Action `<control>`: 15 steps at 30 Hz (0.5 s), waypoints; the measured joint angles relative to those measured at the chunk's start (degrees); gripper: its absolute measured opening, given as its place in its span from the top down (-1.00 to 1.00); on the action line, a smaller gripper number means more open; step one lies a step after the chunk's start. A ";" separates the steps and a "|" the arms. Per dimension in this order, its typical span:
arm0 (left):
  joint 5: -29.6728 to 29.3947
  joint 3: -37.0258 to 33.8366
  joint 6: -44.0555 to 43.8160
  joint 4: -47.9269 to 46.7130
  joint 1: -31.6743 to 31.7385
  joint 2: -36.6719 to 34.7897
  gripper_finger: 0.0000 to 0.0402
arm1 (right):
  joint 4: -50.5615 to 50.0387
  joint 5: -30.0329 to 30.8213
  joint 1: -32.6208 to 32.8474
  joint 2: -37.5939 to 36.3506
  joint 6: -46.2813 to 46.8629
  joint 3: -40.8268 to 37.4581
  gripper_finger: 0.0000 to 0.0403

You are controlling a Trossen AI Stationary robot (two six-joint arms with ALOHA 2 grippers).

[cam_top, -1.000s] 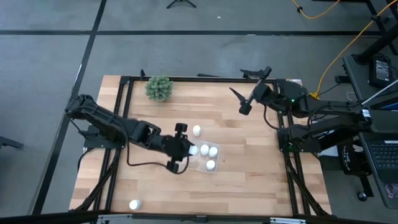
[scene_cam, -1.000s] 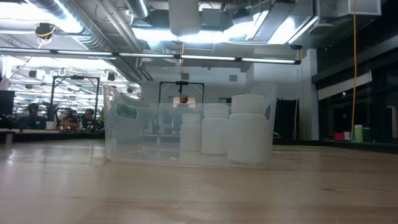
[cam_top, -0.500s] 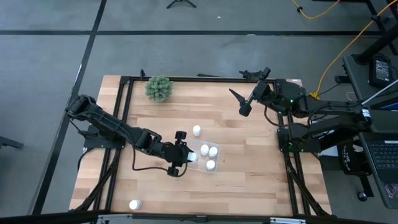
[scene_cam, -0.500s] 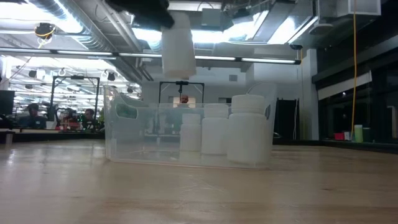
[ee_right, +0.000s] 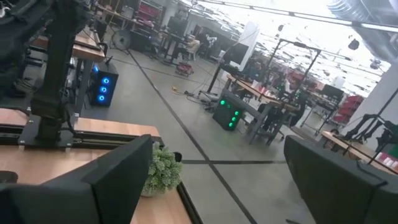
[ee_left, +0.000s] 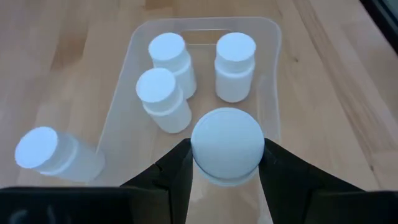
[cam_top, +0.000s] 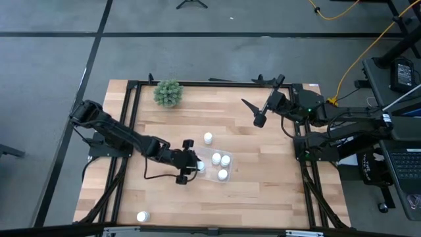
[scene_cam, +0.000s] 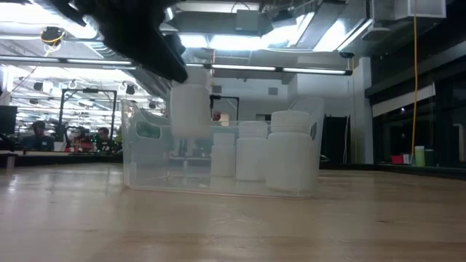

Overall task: Pick and place pill bottles into a basket
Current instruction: Adjust the white medicine bottle on the transparent bin

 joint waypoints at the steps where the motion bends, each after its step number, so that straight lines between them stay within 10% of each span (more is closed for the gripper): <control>1: 0.49 -0.45 -0.02 0.81 0.36 0.00 0.25 | 0.00 0.00 0.00 0.00 -0.04 0.00 -0.81; 15: 6.56 -5.30 -0.20 8.30 4.56 1.39 0.25 | 0.03 -0.02 0.00 0.02 -3.20 -0.02 -0.81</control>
